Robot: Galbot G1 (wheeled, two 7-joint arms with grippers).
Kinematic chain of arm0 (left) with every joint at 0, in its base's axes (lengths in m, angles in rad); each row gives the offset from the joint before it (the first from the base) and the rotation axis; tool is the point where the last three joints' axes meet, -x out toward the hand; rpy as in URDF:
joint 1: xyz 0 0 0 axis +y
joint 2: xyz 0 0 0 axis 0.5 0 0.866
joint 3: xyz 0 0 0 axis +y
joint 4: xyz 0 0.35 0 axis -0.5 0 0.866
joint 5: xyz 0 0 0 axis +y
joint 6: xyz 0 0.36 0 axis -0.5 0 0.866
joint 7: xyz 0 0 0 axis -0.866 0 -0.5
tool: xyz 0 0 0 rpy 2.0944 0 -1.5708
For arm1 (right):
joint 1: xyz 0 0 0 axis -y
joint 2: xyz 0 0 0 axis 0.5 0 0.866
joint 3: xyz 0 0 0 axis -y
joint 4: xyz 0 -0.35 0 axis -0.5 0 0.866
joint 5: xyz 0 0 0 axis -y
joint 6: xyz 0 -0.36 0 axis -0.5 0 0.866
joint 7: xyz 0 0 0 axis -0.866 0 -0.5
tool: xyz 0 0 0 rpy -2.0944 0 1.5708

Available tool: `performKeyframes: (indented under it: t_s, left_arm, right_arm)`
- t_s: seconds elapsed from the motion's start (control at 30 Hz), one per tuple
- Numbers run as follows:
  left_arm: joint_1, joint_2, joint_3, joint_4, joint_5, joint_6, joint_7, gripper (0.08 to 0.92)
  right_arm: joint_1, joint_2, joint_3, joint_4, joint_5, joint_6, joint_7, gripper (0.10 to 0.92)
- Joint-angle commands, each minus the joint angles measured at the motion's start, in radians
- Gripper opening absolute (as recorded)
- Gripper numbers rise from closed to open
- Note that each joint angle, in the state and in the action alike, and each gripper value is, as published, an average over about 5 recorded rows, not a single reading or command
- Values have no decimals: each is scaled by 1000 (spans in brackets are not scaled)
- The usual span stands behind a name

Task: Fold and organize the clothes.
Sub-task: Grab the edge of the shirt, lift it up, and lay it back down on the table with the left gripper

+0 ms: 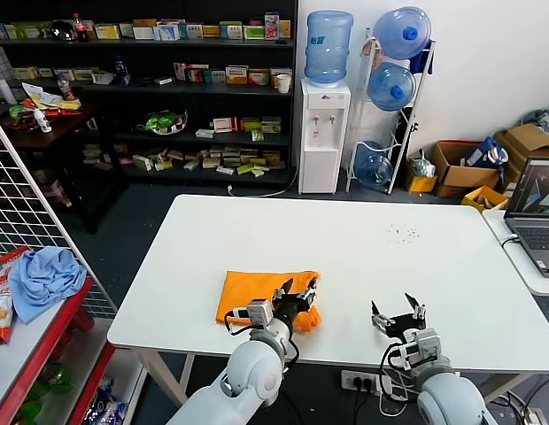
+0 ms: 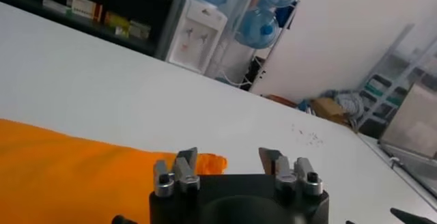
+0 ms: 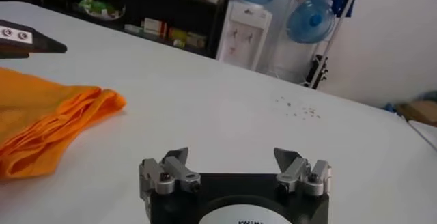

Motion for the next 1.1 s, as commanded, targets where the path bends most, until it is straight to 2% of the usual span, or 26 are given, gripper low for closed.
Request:
performKeyframes:
  t_s: [0.03, 0.13, 0.23, 0.4, 0.6, 0.87, 1.1]
  left_arm:
    - [32, 162, -69, -31, 51, -3, 63, 721]
    - [62, 288, -116, -59, 70, 38, 136, 791]
    - [85, 382, -158, -72, 55, 87, 211, 818]
    - [98, 463, -243, -43, -16, 165, 303, 822]
    - [54, 465, -299, 53, -95, 209, 362, 823]
    - [-10, 416, -301, 163, -158, 253, 395, 823]
    - [-36, 374, -281, 202, -172, 265, 402, 823]
  right_arm:
    - [1, -2, 0, 2, -1, 0, -4, 823]
    - [0, -7, 1, -1, -1, 3, -17, 823]
    - [2, -19, -2, -6, 2, 7, -43, 823]
    - [6, -42, -17, -19, 6, 15, -85, 823]
    - [1, -47, -12, -41, 8, 28, -100, 823]
    - [-19, -60, 7, -36, 12, 30, -106, 823]
    - [-30, -63, 19, -32, 12, 30, -106, 823]
